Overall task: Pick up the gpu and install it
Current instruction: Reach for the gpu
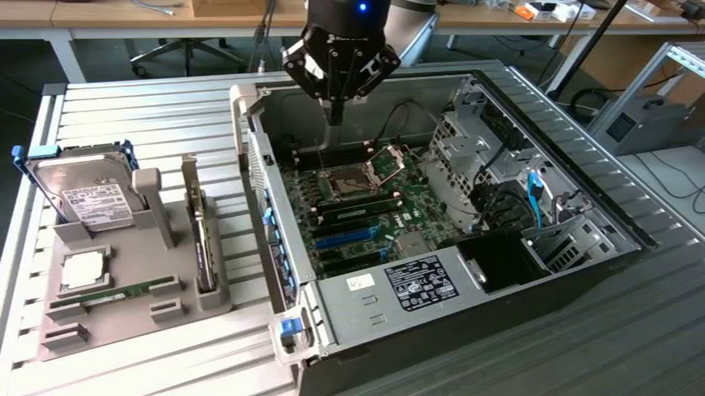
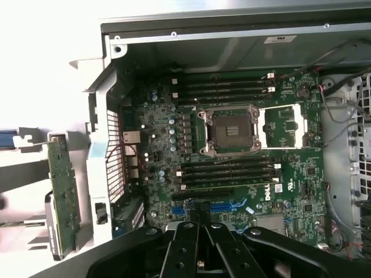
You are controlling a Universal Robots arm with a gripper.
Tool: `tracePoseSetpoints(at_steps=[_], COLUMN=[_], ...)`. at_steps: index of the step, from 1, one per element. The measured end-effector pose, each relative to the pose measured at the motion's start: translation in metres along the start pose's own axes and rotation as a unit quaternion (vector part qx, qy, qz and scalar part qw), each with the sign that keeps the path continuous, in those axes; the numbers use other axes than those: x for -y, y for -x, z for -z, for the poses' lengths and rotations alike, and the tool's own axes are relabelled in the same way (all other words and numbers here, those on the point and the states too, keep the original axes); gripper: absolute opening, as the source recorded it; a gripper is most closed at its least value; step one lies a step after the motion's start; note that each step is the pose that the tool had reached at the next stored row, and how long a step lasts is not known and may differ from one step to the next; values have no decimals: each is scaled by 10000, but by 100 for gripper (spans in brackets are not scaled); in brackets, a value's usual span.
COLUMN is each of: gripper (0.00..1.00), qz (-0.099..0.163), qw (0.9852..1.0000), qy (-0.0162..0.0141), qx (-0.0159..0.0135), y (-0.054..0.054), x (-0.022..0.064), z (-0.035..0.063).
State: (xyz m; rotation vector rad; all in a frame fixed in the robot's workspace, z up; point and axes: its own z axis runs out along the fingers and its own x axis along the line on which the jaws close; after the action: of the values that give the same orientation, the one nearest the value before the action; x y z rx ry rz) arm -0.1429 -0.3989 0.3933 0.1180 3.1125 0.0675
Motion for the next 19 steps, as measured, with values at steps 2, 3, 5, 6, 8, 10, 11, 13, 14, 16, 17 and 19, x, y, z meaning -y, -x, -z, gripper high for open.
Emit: tracePoseSetpoints(at_steps=[2,3,5,6,8,10,11,13,14,16,17,19], gripper=[11,11,11,11,11,11,11,11,11,11,11,11], qz=[0,0,0,0,0,-1,0,0,0,-1,0,0], qw=[10000,10000,10000,10000,10000,10000,10000,10000,10000,10000,10000,10000], qy=[1,0,1,0,0,1,0,0,0,0,0,0], qx=[0,0,0,0,0,0,0,0,0,0,0,0], y=[-58,-81,-123,-150,-210,-260,-297,-363,-383,-435,-458,-520], x=[4,6,9,11,16,20,23,28,29,33,35,39], z=[1,1,1,2,3,4,5,6,6,7,7,8])
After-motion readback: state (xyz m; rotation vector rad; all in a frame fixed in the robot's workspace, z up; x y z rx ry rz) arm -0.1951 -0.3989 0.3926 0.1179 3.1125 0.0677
